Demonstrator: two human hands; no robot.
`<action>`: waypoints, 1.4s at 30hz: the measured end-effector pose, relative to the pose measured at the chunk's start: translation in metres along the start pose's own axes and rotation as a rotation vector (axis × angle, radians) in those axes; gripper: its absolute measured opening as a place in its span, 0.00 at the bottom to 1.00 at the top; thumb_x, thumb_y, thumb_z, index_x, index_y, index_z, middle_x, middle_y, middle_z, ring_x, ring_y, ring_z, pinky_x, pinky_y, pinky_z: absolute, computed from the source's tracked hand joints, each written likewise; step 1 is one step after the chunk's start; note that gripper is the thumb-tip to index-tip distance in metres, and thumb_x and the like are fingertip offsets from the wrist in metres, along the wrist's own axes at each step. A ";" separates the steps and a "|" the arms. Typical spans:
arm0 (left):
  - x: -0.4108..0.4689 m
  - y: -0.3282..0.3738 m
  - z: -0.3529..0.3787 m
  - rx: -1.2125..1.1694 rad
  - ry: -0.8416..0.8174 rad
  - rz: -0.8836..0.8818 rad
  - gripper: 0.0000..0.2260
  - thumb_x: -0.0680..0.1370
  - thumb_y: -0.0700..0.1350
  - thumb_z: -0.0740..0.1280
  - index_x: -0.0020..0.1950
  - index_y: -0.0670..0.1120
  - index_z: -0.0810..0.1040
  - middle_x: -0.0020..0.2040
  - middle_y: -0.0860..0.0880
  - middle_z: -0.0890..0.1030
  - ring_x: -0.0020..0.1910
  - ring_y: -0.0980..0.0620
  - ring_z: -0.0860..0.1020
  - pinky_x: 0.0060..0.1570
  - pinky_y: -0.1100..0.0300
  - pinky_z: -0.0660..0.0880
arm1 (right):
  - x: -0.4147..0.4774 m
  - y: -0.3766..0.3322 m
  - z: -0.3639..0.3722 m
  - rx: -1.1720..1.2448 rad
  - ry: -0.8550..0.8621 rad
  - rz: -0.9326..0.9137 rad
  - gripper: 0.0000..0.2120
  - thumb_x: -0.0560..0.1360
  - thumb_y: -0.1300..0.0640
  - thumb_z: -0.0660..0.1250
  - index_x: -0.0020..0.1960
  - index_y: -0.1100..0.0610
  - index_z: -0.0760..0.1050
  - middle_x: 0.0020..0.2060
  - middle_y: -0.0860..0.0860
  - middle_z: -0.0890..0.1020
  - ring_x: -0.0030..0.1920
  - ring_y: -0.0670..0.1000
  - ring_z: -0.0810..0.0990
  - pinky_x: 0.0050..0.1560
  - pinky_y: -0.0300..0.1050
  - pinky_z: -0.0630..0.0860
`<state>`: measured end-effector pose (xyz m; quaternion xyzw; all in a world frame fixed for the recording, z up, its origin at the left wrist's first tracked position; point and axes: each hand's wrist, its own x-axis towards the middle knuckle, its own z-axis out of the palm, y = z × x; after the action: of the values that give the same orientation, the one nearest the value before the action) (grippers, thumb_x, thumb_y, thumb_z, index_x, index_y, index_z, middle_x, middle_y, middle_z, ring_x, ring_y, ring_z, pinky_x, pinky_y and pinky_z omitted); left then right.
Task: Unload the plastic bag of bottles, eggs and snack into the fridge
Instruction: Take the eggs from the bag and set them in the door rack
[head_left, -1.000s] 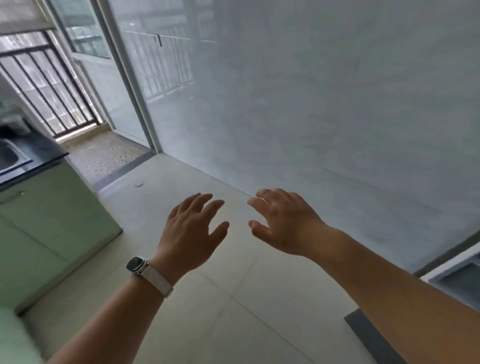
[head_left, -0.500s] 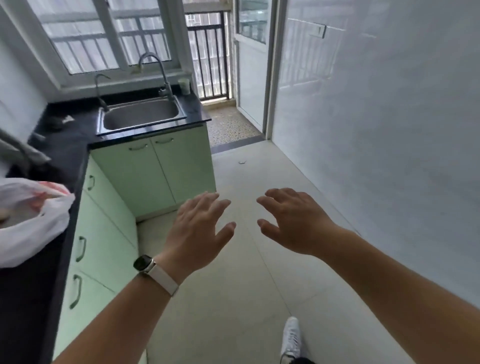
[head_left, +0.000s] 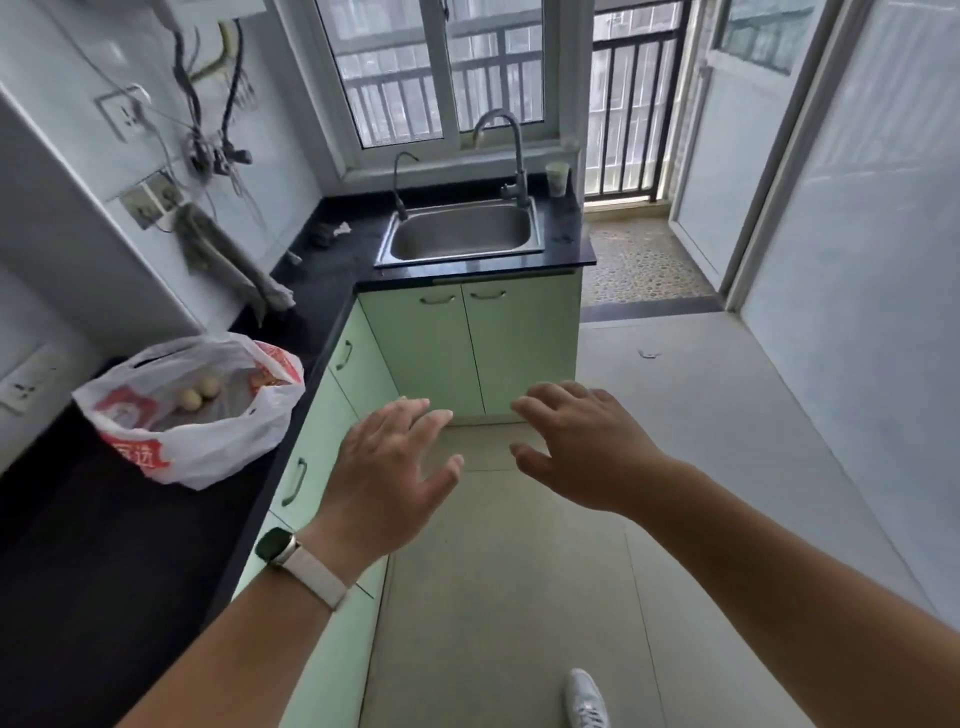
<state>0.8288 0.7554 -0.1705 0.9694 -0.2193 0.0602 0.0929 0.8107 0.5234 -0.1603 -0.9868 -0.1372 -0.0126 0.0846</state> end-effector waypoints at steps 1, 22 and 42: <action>0.008 -0.002 -0.002 0.016 0.016 -0.023 0.27 0.77 0.63 0.54 0.69 0.51 0.75 0.69 0.48 0.75 0.71 0.46 0.70 0.71 0.45 0.64 | 0.014 0.007 -0.004 0.000 0.004 -0.029 0.26 0.79 0.38 0.55 0.73 0.50 0.64 0.69 0.50 0.70 0.69 0.54 0.67 0.67 0.51 0.65; 0.017 -0.165 -0.017 0.216 0.073 -0.454 0.23 0.76 0.59 0.58 0.64 0.47 0.77 0.61 0.45 0.79 0.62 0.41 0.76 0.62 0.43 0.72 | 0.238 -0.084 0.039 0.004 -0.132 -0.550 0.26 0.80 0.37 0.52 0.73 0.48 0.64 0.69 0.48 0.71 0.69 0.53 0.68 0.68 0.50 0.65; 0.074 -0.439 0.010 0.053 0.041 -0.567 0.26 0.77 0.61 0.56 0.67 0.47 0.77 0.65 0.43 0.79 0.66 0.42 0.76 0.64 0.43 0.72 | 0.476 -0.248 0.090 -0.149 -0.204 -0.589 0.25 0.79 0.37 0.54 0.72 0.47 0.65 0.68 0.46 0.72 0.66 0.53 0.71 0.65 0.51 0.69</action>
<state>1.0872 1.1114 -0.2365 0.9927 0.0639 0.0573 0.0851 1.2014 0.9022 -0.1854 -0.9043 -0.4235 0.0526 -0.0094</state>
